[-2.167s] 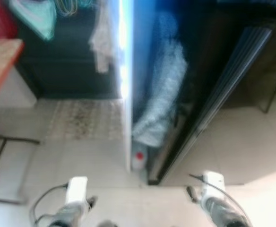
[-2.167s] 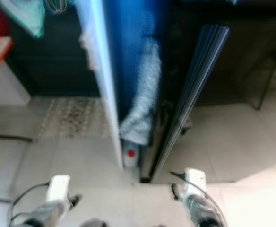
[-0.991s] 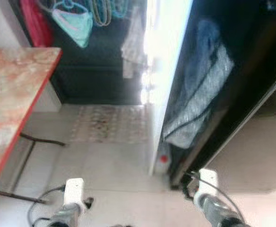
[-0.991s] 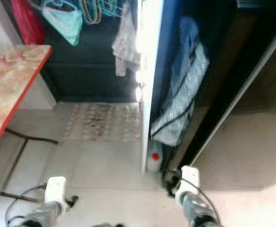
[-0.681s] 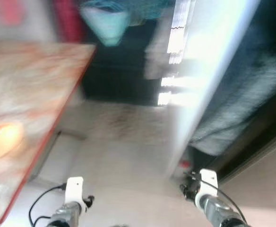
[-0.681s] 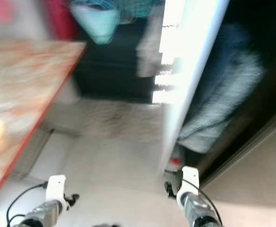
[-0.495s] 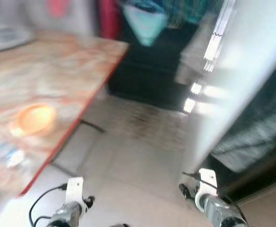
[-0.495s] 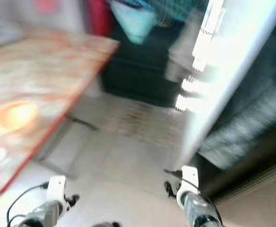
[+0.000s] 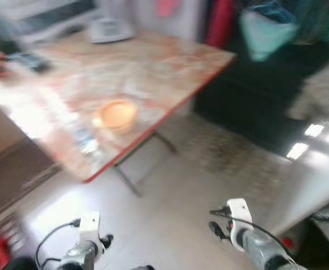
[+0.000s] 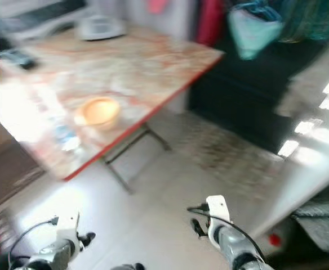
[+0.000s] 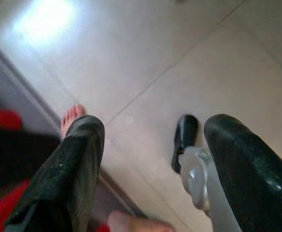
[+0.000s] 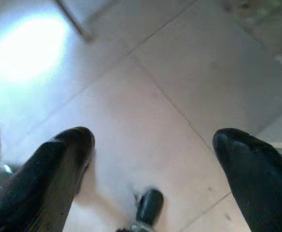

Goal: Restocking fridge

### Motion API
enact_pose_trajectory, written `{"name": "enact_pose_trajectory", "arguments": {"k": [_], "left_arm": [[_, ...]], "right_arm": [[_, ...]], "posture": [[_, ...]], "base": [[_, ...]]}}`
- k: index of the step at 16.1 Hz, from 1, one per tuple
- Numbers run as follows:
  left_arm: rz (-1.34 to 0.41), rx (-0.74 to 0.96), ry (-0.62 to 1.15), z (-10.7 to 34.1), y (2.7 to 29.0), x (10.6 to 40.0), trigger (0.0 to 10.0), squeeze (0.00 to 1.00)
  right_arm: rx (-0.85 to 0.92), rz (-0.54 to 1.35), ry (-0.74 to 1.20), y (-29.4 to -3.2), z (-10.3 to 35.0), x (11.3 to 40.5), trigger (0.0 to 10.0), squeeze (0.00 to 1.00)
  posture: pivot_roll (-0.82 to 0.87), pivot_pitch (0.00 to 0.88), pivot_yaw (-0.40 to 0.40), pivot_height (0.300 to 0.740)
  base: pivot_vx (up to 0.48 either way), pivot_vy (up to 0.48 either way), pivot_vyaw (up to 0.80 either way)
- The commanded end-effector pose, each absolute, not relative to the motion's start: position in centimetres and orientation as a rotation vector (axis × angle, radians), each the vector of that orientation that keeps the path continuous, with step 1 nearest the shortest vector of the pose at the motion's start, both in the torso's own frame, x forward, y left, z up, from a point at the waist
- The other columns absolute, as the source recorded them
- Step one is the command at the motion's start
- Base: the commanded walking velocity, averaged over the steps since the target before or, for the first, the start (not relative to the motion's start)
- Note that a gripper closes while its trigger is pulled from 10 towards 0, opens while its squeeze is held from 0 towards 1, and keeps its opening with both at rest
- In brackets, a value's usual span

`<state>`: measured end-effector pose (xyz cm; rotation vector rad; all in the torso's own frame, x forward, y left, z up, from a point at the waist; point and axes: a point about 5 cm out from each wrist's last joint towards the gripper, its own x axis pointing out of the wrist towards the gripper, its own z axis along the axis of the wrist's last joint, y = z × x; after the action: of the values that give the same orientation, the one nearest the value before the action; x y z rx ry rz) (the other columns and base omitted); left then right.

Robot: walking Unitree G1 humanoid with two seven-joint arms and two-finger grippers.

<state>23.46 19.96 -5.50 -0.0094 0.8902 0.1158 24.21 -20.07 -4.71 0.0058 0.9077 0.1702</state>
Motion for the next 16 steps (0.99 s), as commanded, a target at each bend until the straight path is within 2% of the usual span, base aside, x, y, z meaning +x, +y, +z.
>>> {"name": "enact_pose_trajectory", "arguments": {"k": [1,3,5,7,11,16], "left_arm": [[0.123,0.005,0.899,-5.71,20.27,23.06,10.0,0.0],[0.141,0.0,0.888,-5.66,20.32,23.12,10.0,0.0],[0.16,-0.001,0.862,-5.5,20.4,23.29,10.0,0.0],[0.158,-0.001,0.858,-5.44,20.4,23.38,10.0,0.0],[0.164,0.008,0.827,-5.24,20.44,23.6,10.0,0.0],[0.197,0.024,0.759,-4.83,20.58,23.96,10.0,0.0]], "right_arm": [[0.0,0.177,0.908,-19.91,-4.68,24.3,10.0,0.0],[0.058,0.113,0.902,-20.04,-4.78,24.2,10.0,0.0],[0.211,-0.039,0.87,-20.15,-4.99,24.01,10.0,0.0],[0.191,-0.034,0.855,-20.2,-4.84,24.2,10.0,0.0],[0.26,-0.082,0.867,-20.09,-5.01,24.03,10.0,0.0],[0.259,-0.088,0.873,-20.2,-5.03,23.99,10.0,0.0]], "posture": [[0.11,0.079,0.0,0.74],[0.12,0.079,0.0,0.74],[0.13,0.081,-0.002,0.74],[0.14,0.081,0.007,0.74],[0.15,0.086,0.007,0.74],[0.14,0.09,0.004,0.74]], "base": [[0.0,0.0,0.8],[0.0,0.0,0.31],[0.0,0.0,0.0],[0.0,0.0,0.0],[0.0,0.0,0.71],[0.0,0.0,0.0]]}}
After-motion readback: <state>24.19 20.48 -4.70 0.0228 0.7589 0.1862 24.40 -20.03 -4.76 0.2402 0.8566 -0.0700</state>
